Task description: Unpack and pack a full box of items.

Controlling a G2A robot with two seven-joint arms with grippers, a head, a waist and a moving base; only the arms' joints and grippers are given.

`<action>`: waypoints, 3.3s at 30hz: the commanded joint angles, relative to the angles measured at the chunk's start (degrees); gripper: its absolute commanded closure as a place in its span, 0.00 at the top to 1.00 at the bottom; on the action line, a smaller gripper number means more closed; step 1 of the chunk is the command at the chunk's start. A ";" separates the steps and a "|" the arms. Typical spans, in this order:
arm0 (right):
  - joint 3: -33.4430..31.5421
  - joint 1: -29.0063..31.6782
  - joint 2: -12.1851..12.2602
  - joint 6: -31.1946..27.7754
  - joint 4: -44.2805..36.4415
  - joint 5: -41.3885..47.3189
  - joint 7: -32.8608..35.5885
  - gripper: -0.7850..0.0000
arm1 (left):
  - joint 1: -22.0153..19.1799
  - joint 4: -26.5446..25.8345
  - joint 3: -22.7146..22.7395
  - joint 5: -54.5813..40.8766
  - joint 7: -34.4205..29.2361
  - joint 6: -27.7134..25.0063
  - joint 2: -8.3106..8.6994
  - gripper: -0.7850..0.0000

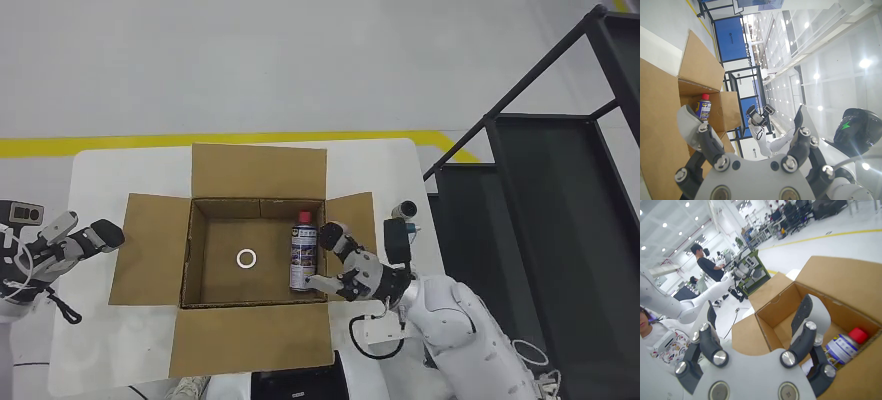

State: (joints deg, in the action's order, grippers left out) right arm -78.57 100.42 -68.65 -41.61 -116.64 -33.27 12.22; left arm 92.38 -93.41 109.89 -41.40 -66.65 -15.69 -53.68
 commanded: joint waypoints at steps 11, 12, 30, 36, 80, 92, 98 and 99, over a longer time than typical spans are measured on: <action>-10.91 6.29 -0.02 6.28 3.93 -7.98 -16.80 1.00 | 0.00 0.00 0.00 0.00 0.00 0.00 0.00 1.00; -10.99 6.32 -0.09 6.64 4.82 -8.64 -18.41 1.00 | 0.00 0.00 0.00 0.00 0.00 0.00 0.00 1.00; -7.78 2.96 -1.54 23.22 22.05 -22.99 -34.39 1.00 | 0.00 0.00 0.00 0.00 0.00 0.00 0.00 1.00; -7.56 2.85 -1.63 23.89 23.71 -24.18 -35.78 1.00 | 0.00 0.00 0.00 0.00 0.00 0.00 0.00 1.00; 3.42 -29.65 -5.63 34.14 76.80 -38.52 -55.28 1.00 | 0.00 0.00 0.00 0.00 0.00 0.00 0.00 1.00; 4.85 -34.98 -6.77 30.53 84.90 -36.10 -53.38 1.00 | 0.00 0.00 0.00 0.00 0.00 0.00 0.00 1.00; 5.04 -36.33 -6.92 29.26 86.74 -35.77 -52.81 0.00 | 0.00 0.00 0.00 0.00 0.00 0.00 0.00 1.00; 5.02 -36.46 -6.94 29.05 86.94 -35.59 -52.64 0.00 | 0.00 0.00 0.00 0.00 0.00 0.00 0.00 1.00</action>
State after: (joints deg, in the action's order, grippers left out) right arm -73.52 64.05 -75.57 -12.41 -29.86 -69.01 -40.57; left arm 92.38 -93.41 109.89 -41.40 -66.65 -15.69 -53.68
